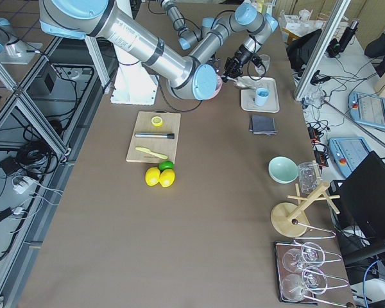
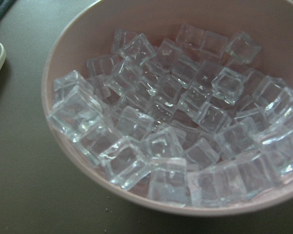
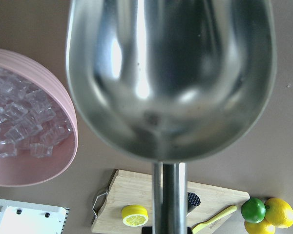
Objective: Put ice in cup with scoop
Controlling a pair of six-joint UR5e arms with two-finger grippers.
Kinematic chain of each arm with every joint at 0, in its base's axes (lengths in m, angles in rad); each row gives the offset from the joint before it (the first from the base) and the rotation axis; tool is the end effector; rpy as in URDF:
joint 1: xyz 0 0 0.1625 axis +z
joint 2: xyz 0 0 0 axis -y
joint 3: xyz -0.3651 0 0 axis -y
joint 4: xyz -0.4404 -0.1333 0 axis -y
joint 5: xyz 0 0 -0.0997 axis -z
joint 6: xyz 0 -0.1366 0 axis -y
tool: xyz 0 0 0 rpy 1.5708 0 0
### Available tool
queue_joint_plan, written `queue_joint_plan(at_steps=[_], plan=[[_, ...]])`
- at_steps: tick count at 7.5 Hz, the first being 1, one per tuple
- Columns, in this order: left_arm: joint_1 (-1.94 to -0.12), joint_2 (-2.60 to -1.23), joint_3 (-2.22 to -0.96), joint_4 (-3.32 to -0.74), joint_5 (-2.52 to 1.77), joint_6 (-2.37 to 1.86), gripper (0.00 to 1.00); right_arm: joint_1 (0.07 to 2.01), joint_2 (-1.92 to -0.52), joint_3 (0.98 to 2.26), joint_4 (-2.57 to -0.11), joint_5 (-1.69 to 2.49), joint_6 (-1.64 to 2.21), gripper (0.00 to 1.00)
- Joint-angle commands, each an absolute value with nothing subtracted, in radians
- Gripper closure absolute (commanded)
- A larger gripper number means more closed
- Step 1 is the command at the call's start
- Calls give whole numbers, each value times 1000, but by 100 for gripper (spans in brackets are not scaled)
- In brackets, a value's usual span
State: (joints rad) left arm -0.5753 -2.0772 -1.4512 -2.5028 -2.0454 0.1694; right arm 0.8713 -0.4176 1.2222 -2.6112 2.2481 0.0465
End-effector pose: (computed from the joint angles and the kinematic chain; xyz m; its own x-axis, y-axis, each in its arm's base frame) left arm 0.5718 -0.4553 0.2494 0.0758 0.9958 0.0510 -0.2252 -0.0327 0.9738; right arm -0.4214 -0.5749 0.1200 0.7189 -0.3547 0.5978 0.5932 0.7613 -0.2617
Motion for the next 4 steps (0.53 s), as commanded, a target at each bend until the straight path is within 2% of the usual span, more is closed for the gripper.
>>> queue_joint_plan(at_steps=[1,3,4], plan=[[-577,-2069,-1451,-2520,-2039,169,2,871,-554,1459,-2605,2224,146,100],[-575,-2069,-1451,-2523,-2037,169,2,871,-799,1805,-2541,2207,263,100],[-575,-2068,-1453,-2525,-2037,170,2,871,-890,1909,-2483,2207,325,100]])
